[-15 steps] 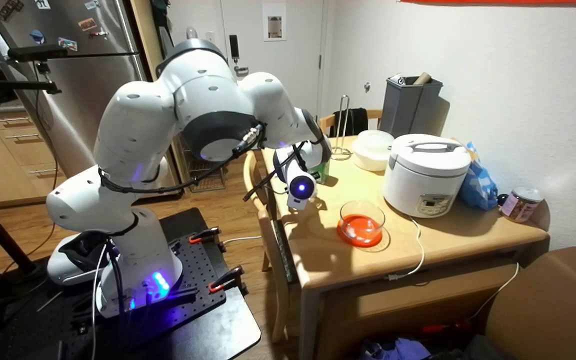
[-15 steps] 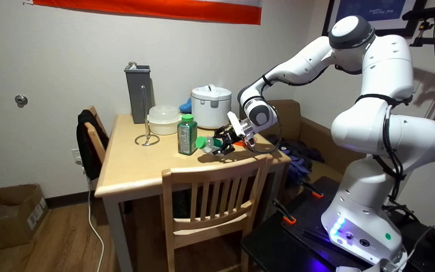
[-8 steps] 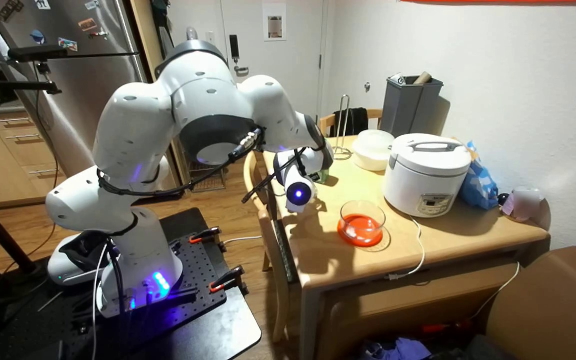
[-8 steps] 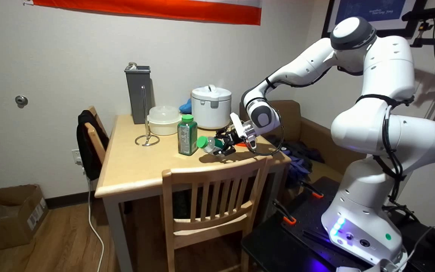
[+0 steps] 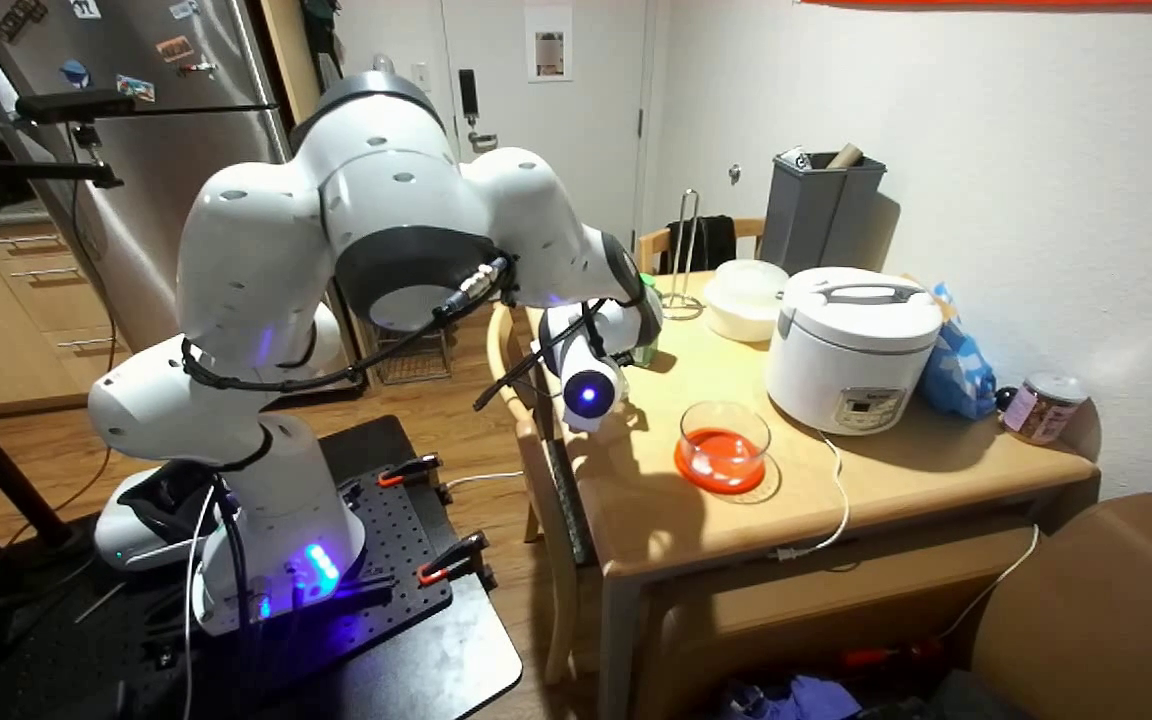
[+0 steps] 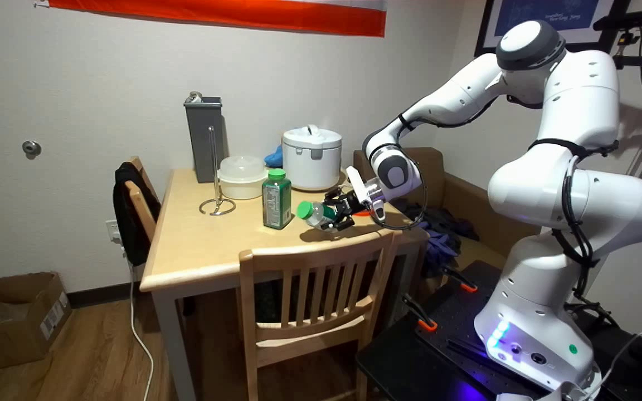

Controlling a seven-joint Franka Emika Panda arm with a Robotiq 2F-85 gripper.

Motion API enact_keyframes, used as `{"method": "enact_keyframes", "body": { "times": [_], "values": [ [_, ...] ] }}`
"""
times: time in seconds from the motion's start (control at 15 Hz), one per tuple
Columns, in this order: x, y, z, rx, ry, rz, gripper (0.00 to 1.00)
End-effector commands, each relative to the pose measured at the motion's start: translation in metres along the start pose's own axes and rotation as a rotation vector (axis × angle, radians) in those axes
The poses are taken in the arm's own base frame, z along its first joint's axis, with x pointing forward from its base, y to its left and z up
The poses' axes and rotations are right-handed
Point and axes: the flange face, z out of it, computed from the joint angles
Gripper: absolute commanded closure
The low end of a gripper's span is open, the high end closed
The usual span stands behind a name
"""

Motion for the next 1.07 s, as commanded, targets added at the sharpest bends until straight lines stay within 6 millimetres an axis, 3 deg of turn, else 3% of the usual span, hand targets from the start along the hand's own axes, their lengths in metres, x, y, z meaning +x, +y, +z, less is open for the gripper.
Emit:
{"method": "enact_keyframes", "body": {
  "times": [0.0, 0.4, 0.53, 1.0],
  "values": [
    [-0.021, 0.002, -0.021, -0.006, -0.003, -0.025, 0.42],
    [-0.047, -0.027, -0.039, 0.037, -0.117, -0.096, 0.42],
    [-0.042, -0.033, -0.039, 0.035, -0.157, -0.098, 0.42],
    [-0.028, -0.037, -0.009, -0.040, -0.242, -0.097, 0.42]
  ]
}}
